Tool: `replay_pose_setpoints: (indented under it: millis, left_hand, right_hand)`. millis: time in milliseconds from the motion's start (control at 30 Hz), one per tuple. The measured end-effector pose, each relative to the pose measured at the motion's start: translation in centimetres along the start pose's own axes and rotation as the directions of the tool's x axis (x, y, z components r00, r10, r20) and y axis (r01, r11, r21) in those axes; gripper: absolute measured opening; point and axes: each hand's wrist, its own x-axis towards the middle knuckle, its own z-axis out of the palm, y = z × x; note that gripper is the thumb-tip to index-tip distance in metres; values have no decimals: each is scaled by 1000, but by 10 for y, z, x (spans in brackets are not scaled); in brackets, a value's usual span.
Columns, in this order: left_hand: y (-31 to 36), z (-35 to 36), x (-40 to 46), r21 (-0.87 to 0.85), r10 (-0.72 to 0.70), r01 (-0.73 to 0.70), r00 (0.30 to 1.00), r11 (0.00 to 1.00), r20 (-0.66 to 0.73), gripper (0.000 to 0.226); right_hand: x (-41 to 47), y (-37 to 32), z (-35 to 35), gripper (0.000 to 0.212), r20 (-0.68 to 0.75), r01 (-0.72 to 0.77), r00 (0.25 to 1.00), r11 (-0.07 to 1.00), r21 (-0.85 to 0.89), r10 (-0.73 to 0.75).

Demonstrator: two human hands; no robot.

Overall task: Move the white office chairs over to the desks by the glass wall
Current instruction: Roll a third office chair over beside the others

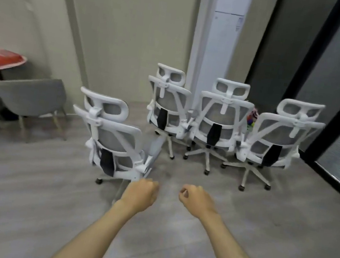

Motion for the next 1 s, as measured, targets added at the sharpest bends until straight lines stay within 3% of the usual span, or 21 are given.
replay_pose_setpoints:
  millis: [467,633,867,1000]
  left_hand:
    - [-272,-104,119,-106,-381,368,911,924,-158,20]
    - [-367,-125,175,-151,-358,332,911,931,-206,28]
    - [-472,-148,260,-137,-173,134,927,981,-333,39]
    - [-509,-147,303,-113,-140,110,940,987,-312,48]
  right_hand:
    - [272,-227,18,23,16,349,936,931,103,-352]
    - [353,-299,24,20,-73,411,912,893,180,-405]
    - [451,-364,36,35,-259,515,832,857,31,-491]
    - [490,-385,44,48,-90,407,907,911,-64,-412]
